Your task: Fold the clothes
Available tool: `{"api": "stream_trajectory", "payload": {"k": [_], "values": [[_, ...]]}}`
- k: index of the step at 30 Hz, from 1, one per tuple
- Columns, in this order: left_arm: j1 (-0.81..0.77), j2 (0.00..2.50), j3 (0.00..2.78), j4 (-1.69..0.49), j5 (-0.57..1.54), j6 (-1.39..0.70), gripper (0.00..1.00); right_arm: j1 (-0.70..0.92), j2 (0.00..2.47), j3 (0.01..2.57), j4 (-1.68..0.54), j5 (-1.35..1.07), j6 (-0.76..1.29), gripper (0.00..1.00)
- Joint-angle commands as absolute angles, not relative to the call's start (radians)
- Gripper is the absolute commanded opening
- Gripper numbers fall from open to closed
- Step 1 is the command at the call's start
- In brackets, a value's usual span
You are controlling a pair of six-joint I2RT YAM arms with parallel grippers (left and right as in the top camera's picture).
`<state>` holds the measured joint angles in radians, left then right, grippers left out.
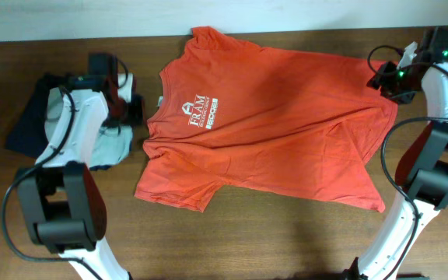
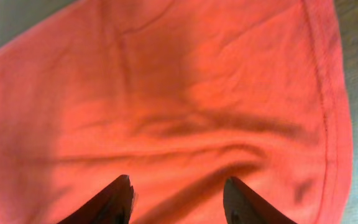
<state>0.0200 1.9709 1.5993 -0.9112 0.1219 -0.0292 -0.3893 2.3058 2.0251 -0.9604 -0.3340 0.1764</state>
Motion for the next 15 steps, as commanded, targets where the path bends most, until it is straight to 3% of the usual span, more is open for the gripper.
{"api": "stream_trajectory", "payload": {"k": [1, 5, 10, 12, 15], "values": [[-0.021, 1.93, 1.649, -0.844, 0.172, 0.113, 0.52, -0.381, 2.21, 2.1, -1.061, -0.393, 0.163, 0.53], [-0.052, 1.985, 1.649, -0.753, 0.189, 0.131, 0.5, -0.372, 2.156, 2.111, -1.157, -0.409, 0.173, 0.53], [-0.083, 2.112, 1.65, -0.679, 0.285, 0.175, 0.13, -0.353, 2.12, 2.111, -1.258, -0.486, 0.172, 0.53], [-0.101, 2.167, 1.651, -0.657, 0.294, 0.178, 0.04, -0.337, 2.118, 2.111, -1.289, -0.49, 0.167, 0.53], [-0.129, 2.214, 1.651, -0.651, 0.293, 0.191, 0.01, -0.319, 2.117, 2.111, -1.307, -0.488, 0.16, 0.53]]}}
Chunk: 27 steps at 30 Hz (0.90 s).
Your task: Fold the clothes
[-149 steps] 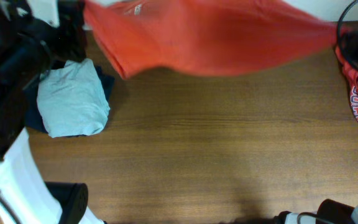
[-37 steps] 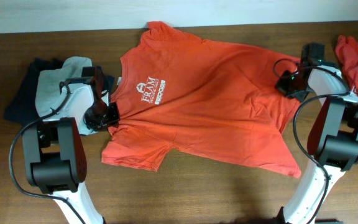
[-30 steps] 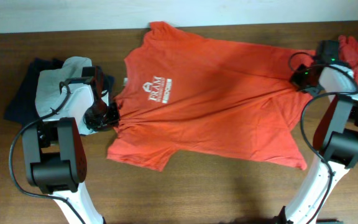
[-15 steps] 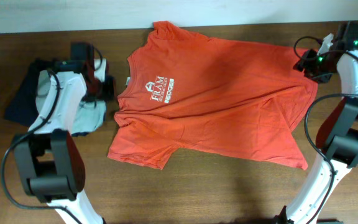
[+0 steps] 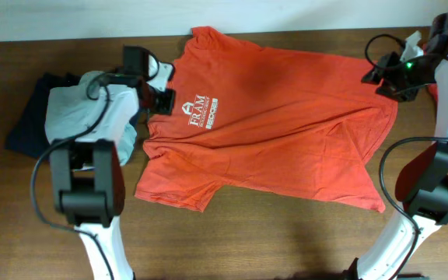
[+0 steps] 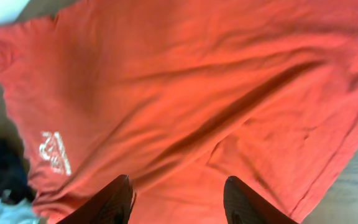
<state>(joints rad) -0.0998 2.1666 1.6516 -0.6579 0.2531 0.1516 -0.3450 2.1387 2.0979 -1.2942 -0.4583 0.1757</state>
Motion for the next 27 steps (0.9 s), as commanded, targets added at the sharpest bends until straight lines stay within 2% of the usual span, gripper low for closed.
{"api": "stream_trajectory", "payload": {"k": [1, 8, 11, 13, 17, 21, 27], "values": [[-0.137, 2.226, 1.651, -0.649, 0.293, 0.202, 0.0, -0.313, 2.117, 2.111, -1.309, -0.489, 0.16, 0.53], [-0.16, 2.326, 1.651, -0.572, 0.257, 0.19, 0.0, -0.275, 2.117, 2.111, -1.322, -0.486, 0.16, 0.53], [-0.145, 2.363, 1.651, -0.523, 0.066, 0.04, 0.0, -0.263, 2.117, 2.111, -1.332, -0.479, 0.15, 0.53], [-0.12, 2.382, 1.651, -0.474, 0.017, -0.023, 0.0, -0.255, 2.117, 2.111, -1.34, -0.476, 0.134, 0.53], [-0.054, 2.396, 1.652, -0.381, 0.043, -0.135, 0.0, -0.234, 2.118, 2.111, -1.371, -0.391, 0.134, 0.54], [-0.01, 2.396, 1.67, -0.351, 0.153, -0.135, 0.0, -0.208, 2.118, 2.096, -1.412, -0.28, 0.137, 0.56], [-0.004, 2.396, 1.701, -0.384, 0.127, -0.134, 0.01, -0.19, 2.118, 1.99, -1.407, -0.181, 0.2, 0.61]]}}
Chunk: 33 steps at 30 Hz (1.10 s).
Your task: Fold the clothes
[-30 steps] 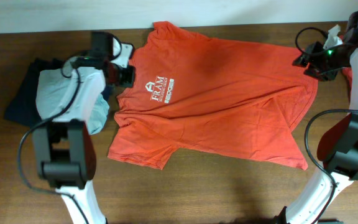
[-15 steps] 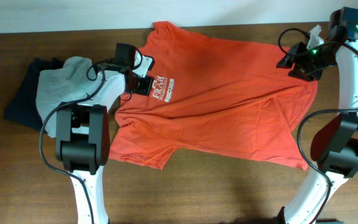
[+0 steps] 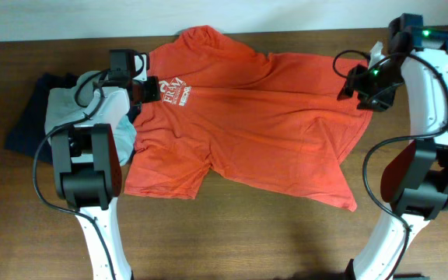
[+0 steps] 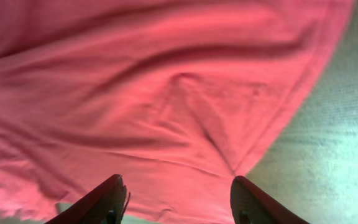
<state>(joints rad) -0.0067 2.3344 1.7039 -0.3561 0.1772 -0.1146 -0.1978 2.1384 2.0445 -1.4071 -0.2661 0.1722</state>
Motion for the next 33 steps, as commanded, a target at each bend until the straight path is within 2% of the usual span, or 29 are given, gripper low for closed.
{"api": "stream_trajectory", "payload": {"k": [1, 3, 4, 5, 7, 8, 10, 11, 16, 23, 27, 33], "values": [[-0.006, 2.396, 1.704, -0.387, 0.128, -0.134, 0.01, -0.19, 2.12, 1.968, -1.402, -0.178, 0.203, 0.61], [-0.01, 2.396, 1.712, -0.395, 0.138, -0.127, 0.04, -0.191, 2.122, 1.9, -1.364, -0.167, 0.221, 0.61], [-0.012, 2.396, 1.717, -0.398, 0.147, -0.126, 0.08, -0.192, 2.123, 1.864, -1.332, -0.154, 0.239, 0.57], [-0.013, 2.395, 1.721, -0.402, 0.155, -0.125, 0.12, -0.192, 2.123, 1.827, -1.298, -0.144, 0.258, 0.51], [-0.014, 2.395, 1.733, -0.415, 0.173, -0.118, 0.16, -0.192, 2.123, 1.752, -1.223, -0.145, 0.281, 0.25], [-0.014, 2.395, 1.744, -0.432, 0.173, -0.118, 0.21, -0.192, 2.123, 1.707, -1.183, -0.145, 0.306, 0.2], [-0.013, 2.395, 1.763, -0.456, 0.173, -0.109, 0.24, -0.192, 2.123, 1.638, -1.125, -0.145, 0.346, 0.07], [-0.013, 2.395, 1.776, -0.471, 0.173, -0.101, 0.27, -0.192, 2.123, 1.602, -1.091, -0.145, 0.359, 0.04], [-0.013, 2.395, 1.879, -0.585, 0.172, -0.051, 0.39, -0.192, 2.123, 1.471, -0.951, -0.095, 0.428, 0.04], [-0.013, 2.395, 2.067, -0.77, 0.169, -0.024, 0.41, -0.231, 2.133, 1.425, -0.797, 0.12, 0.432, 0.04], [-0.013, 2.395, 2.149, -0.85, 0.168, 0.002, 0.45, -0.307, 2.133, 1.454, -0.748, 0.138, 0.423, 0.04], [-0.018, 2.395, 2.181, -0.891, 0.169, 0.005, 0.48, -0.385, 2.133, 1.536, -0.634, 0.034, 0.215, 0.04]]}}
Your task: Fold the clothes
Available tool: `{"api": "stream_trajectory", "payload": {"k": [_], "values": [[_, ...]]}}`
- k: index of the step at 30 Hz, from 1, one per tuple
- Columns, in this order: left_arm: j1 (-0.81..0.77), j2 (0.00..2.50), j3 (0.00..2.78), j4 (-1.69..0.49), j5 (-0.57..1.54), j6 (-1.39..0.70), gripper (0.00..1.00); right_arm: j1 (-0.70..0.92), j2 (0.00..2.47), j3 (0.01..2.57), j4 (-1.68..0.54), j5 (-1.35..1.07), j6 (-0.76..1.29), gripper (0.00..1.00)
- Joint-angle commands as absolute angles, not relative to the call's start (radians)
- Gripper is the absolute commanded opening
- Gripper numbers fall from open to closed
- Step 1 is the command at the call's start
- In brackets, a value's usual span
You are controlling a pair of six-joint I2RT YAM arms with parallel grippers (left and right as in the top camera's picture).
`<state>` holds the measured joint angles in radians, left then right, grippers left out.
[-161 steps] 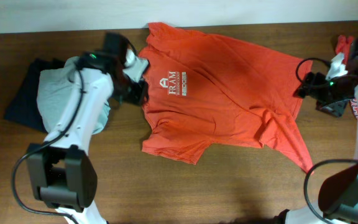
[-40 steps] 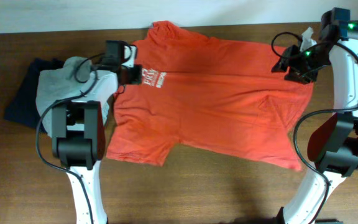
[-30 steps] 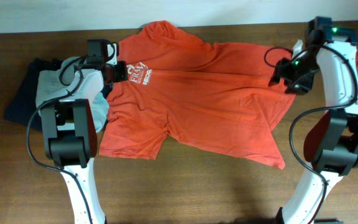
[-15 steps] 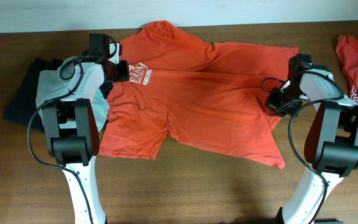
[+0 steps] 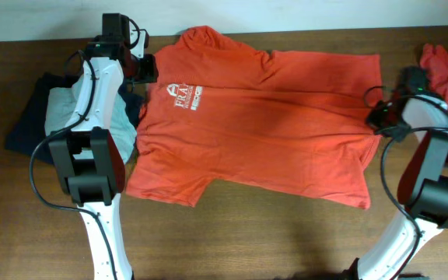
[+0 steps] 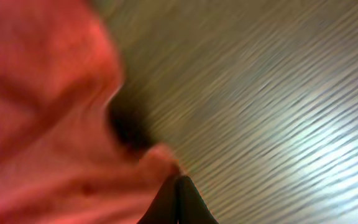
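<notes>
An orange T-shirt (image 5: pixel 263 117) with a white chest logo lies spread flat on the wooden table (image 5: pixel 286 241), collar to the left. My left gripper (image 5: pixel 146 68) sits at the shirt's far shoulder by the collar; the overhead view does not show how its jaws stand. At the shirt's right hem is my right gripper (image 5: pixel 378 118). In the right wrist view, blurred, the right gripper (image 6: pixel 178 180) has its fingers pressed together, with a bit of the shirt's edge (image 6: pixel 55 124) pinched at their tips.
A pile of dark and pale grey clothes (image 5: pixel 53 117) lies at the table's left, under my left arm. A red garment (image 5: pixel 446 66) lies at the far right edge. Both arm bases stand at the near side.
My right gripper was open above the shirt's body; now it is shut at the right hem, low over the table. The left gripper has moved from the collar to the far shoulder. The shirt lies flatter.
The shirt lay spread with my left gripper over the clothes pile and my right open above the hem. Then the left gripper was at the collar. Later the shirt lay further left and rumpled. Now it lies flatter, the right gripper shut on its hem.
</notes>
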<state>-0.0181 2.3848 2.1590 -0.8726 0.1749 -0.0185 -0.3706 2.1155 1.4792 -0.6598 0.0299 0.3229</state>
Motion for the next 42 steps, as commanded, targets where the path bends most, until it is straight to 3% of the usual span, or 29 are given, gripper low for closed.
{"api": "stream_trajectory", "payload": {"k": [1, 4, 7, 9, 18, 29, 34, 42], "values": [[-0.02, 2.395, 2.181, -0.899, 0.169, 0.006, 0.47, -0.387, 2.133, 1.555, -0.634, 0.025, 0.189, 0.04], [-0.025, 2.395, 2.181, -0.924, 0.169, 0.035, 0.48, -0.388, 2.13, 1.641, -0.704, -0.031, 0.138, 0.07], [-0.026, 2.391, 2.189, -0.962, 0.168, 0.062, 0.47, -0.387, 2.124, 1.758, -0.844, -0.196, 0.138, 0.34], [-0.026, 2.385, 2.205, -0.995, 0.169, 0.069, 0.47, -0.387, 2.12, 1.821, -0.931, -0.275, 0.139, 0.38], [-0.029, 2.198, 2.352, -1.233, 0.165, 0.107, 0.46, -0.386, 1.979, 1.902, -1.15, -0.348, 0.134, 0.4], [-0.044, 1.862, 2.361, -1.572, 0.055, 0.107, 0.42, -0.332, 1.637, 1.902, -1.323, -0.348, 0.128, 0.41], [-0.044, 1.795, 2.359, -1.683, 0.055, 0.1, 0.42, -0.284, 1.489, 1.901, -1.399, -0.225, 0.175, 0.42], [-0.044, 1.717, 2.148, -1.652, 0.055, 0.08, 0.38, -0.14, 1.331, 1.813, -1.481, -0.022, 0.298, 0.47]]}}
